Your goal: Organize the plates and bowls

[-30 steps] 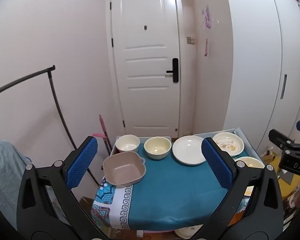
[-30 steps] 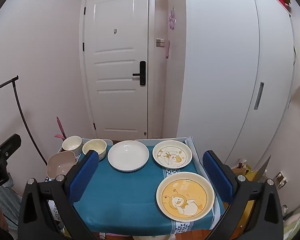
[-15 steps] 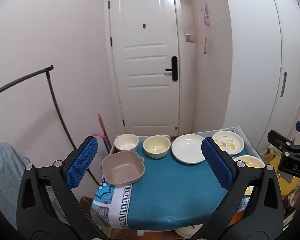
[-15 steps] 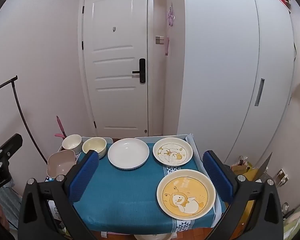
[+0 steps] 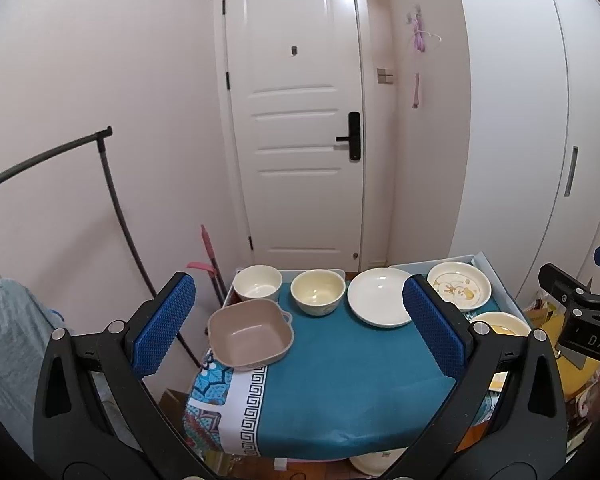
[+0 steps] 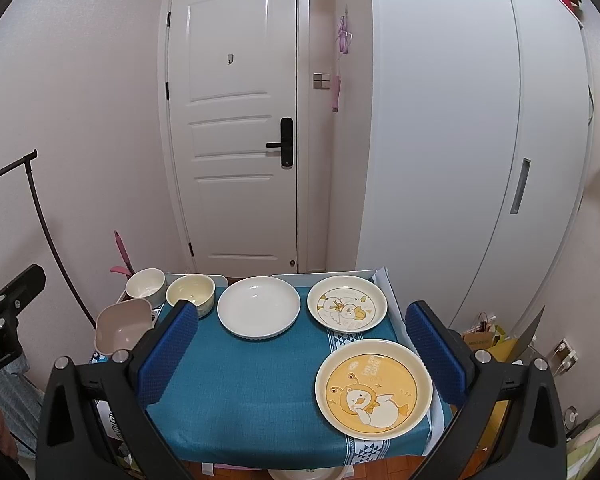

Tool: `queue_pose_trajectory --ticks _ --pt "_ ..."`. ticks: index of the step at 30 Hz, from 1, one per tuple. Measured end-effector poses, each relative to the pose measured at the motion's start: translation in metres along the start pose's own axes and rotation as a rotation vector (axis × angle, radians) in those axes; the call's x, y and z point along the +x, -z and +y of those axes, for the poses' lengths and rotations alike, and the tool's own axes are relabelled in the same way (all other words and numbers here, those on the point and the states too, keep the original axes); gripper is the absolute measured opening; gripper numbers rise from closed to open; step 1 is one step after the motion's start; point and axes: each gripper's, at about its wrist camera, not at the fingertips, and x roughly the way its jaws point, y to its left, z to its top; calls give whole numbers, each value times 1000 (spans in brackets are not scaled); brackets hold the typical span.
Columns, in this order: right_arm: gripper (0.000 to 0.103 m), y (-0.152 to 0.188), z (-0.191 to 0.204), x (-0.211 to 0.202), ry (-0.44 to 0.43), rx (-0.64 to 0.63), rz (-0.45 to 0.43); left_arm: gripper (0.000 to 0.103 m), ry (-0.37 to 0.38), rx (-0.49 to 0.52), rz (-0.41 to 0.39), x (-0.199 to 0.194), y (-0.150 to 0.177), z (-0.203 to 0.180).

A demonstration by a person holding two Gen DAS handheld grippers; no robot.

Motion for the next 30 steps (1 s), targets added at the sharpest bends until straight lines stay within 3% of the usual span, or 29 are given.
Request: queue_pose_trajectory --ticks 30 --pt "103 1 3 1 -12 -9 -4 103 -12 -4 13 3 2 2"
